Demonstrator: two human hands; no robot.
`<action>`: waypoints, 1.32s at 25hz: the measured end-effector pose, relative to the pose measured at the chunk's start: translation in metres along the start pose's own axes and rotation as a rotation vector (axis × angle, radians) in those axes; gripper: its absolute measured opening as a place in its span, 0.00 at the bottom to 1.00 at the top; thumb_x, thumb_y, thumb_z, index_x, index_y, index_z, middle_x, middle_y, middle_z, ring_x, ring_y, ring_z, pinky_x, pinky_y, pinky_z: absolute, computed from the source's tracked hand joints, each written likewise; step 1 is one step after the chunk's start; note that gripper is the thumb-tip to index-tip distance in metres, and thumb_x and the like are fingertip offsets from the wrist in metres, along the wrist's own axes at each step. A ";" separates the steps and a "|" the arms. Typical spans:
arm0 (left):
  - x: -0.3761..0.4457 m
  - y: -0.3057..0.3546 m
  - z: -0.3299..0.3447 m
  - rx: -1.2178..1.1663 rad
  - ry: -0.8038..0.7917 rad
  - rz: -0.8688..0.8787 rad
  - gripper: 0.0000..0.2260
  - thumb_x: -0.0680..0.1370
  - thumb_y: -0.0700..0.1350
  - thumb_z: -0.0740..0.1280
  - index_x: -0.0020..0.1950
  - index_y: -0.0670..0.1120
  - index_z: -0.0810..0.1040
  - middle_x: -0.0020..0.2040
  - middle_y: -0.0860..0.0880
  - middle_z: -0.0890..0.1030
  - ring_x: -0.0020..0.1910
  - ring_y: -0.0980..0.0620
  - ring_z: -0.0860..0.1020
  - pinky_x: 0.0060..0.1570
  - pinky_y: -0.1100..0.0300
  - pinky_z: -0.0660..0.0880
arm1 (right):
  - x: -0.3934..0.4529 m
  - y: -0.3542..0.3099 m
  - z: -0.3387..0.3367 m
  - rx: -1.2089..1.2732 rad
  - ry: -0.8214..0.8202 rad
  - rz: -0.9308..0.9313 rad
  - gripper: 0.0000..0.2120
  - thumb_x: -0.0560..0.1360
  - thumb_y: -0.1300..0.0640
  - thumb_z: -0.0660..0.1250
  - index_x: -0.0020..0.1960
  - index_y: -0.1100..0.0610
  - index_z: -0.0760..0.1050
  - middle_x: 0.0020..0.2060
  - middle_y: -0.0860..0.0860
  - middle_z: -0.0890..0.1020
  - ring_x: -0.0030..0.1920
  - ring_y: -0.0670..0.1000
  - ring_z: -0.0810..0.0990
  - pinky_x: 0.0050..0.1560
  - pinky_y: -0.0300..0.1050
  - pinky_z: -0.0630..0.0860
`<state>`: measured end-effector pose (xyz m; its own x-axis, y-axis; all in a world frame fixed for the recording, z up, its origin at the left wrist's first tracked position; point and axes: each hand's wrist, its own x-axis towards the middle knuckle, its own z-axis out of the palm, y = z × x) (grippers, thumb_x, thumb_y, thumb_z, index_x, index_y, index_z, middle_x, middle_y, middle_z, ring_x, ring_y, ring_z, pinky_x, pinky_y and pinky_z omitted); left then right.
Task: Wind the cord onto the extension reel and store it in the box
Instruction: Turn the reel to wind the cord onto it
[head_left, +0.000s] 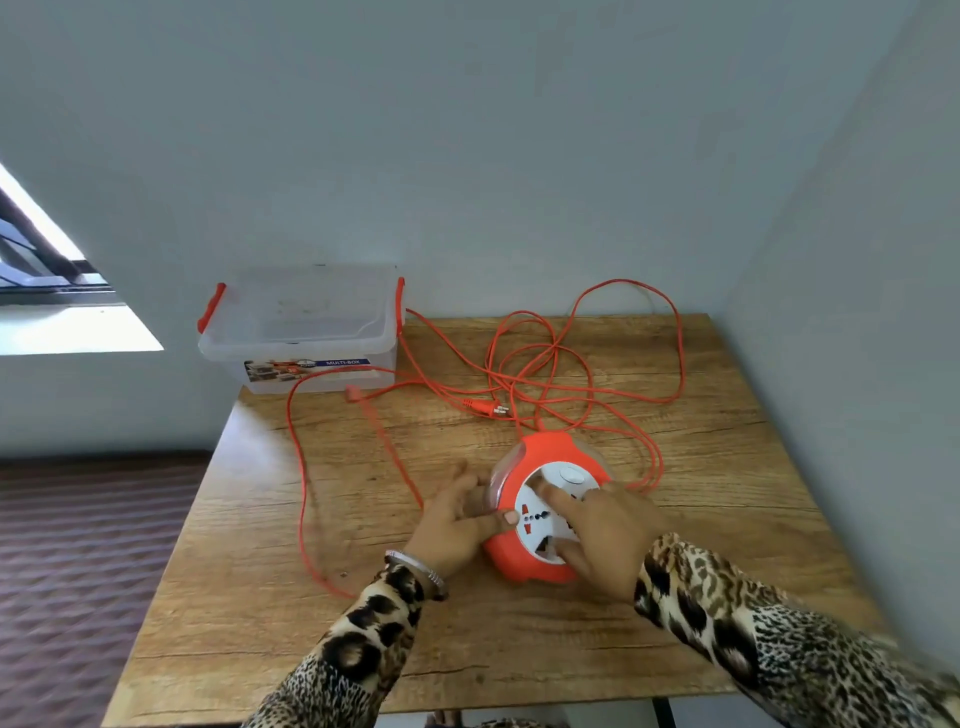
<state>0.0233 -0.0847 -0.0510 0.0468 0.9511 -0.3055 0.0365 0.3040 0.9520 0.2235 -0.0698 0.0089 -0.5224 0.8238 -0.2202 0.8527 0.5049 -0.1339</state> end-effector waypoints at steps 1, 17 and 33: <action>0.001 0.001 -0.001 -0.031 -0.026 -0.001 0.16 0.71 0.36 0.74 0.57 0.44 0.79 0.64 0.43 0.77 0.66 0.44 0.72 0.64 0.49 0.72 | 0.001 -0.003 0.003 0.022 0.013 0.031 0.31 0.75 0.40 0.56 0.72 0.40 0.44 0.50 0.55 0.79 0.53 0.57 0.76 0.47 0.51 0.76; -0.058 -0.022 0.043 -0.323 0.085 0.159 0.22 0.62 0.39 0.78 0.50 0.36 0.74 0.39 0.45 0.82 0.37 0.49 0.78 0.38 0.57 0.75 | -0.044 -0.030 0.033 0.517 0.268 0.541 0.36 0.61 0.22 0.53 0.67 0.32 0.55 0.31 0.45 0.78 0.34 0.45 0.79 0.31 0.39 0.73; -0.040 -0.029 0.040 -0.280 0.066 0.147 0.18 0.64 0.39 0.78 0.50 0.41 0.77 0.44 0.45 0.85 0.42 0.50 0.82 0.42 0.60 0.79 | -0.042 -0.032 0.000 1.949 0.018 0.892 0.08 0.76 0.57 0.63 0.48 0.60 0.78 0.43 0.55 0.86 0.30 0.47 0.81 0.27 0.38 0.69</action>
<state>0.0606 -0.1335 -0.0671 -0.0336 0.9847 -0.1708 -0.2424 0.1578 0.9573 0.2181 -0.1207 0.0226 -0.0742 0.6380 -0.7664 -0.2848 -0.7501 -0.5969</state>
